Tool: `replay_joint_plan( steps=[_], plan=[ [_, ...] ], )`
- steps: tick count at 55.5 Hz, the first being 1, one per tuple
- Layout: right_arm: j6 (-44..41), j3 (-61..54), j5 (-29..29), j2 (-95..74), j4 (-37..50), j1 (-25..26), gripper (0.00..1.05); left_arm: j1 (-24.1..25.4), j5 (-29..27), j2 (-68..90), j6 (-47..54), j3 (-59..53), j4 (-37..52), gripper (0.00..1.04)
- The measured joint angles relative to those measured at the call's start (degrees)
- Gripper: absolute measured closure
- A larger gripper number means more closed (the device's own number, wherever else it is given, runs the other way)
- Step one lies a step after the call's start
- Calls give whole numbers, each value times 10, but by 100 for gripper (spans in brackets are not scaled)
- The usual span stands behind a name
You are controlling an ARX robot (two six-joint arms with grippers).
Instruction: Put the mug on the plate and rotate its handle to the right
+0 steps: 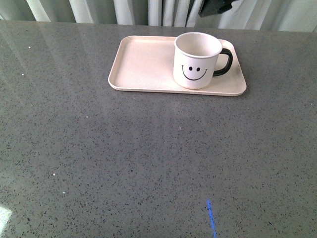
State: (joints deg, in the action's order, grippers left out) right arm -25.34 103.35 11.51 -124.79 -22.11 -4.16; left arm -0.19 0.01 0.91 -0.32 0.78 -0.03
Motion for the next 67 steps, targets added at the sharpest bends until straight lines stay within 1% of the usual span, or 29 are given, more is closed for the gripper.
replay_joint_plan(
  steps=[3,12,14,15,16,17,18,21,23,24,27,28,30,32,35,36,38,39,42,44,50,63,67],
  plan=[
    [0,-18,2,22,9,-1,9,0,0,0,0,0,0,9],
    [0,-26,2,27,11,-1,9,0,0,0,0,0,0,9],
    [9,-40,-14,27,36,-2,11,0,0,0,0,0,0,9],
    [31,-68,-45,33,94,-4,14,0,0,0,0,0,0,9],
    [36,-84,-60,38,126,-5,15,0,0,0,0,0,0,9],
    [76,-132,-108,50,221,-7,20,0,0,0,0,0,0,9],
    [95,-168,-129,61,285,-7,24,0,0,0,0,0,0,9],
    [163,-280,-156,96,471,-6,34,0,0,0,0,0,0,9],
    [190,-345,-156,121,570,-4,41,0,0,0,0,0,0,9],
    [203,-390,-156,143,630,-3,47,0,0,0,0,0,0,9],
    [224,-466,-155,187,713,0,57,0,0,0,0,0,0,9],
    [229,-498,-153,208,739,2,62,0,0,0,0,0,0,9],
    [235,-546,-151,240,768,6,71,0,0,0,0,0,0,9],
    [242,-590,-149,266,784,9,80,0,0,0,0,0,0,9],
    [244,-640,-147,289,798,11,91,0,0,0,0,0,0,9],
    [245,-647,-147,292,800,12,92,0,0,0,0,0,0,9],
    [245,-684,-144,309,808,13,101,0,0,0,0,0,0,9],
    [244,-697,-143,317,810,13,103,0,0,0,0,0,0,9],
    [247,-739,-134,347,820,17,103,0,0,0,0,0,0,9],
    [247,-765,-116,370,825,29,103,0,0,0,0,0,0,9],
    [248,-811,-118,414,830,42,103,0,0,0,0,0,0,9],
    [247,-896,-115,504,822,42,103,0,0,0,0,0,0,9],
    [247,-921,-115,511,850,42,103,0,0,0,0,0,0,9]
  ],
)
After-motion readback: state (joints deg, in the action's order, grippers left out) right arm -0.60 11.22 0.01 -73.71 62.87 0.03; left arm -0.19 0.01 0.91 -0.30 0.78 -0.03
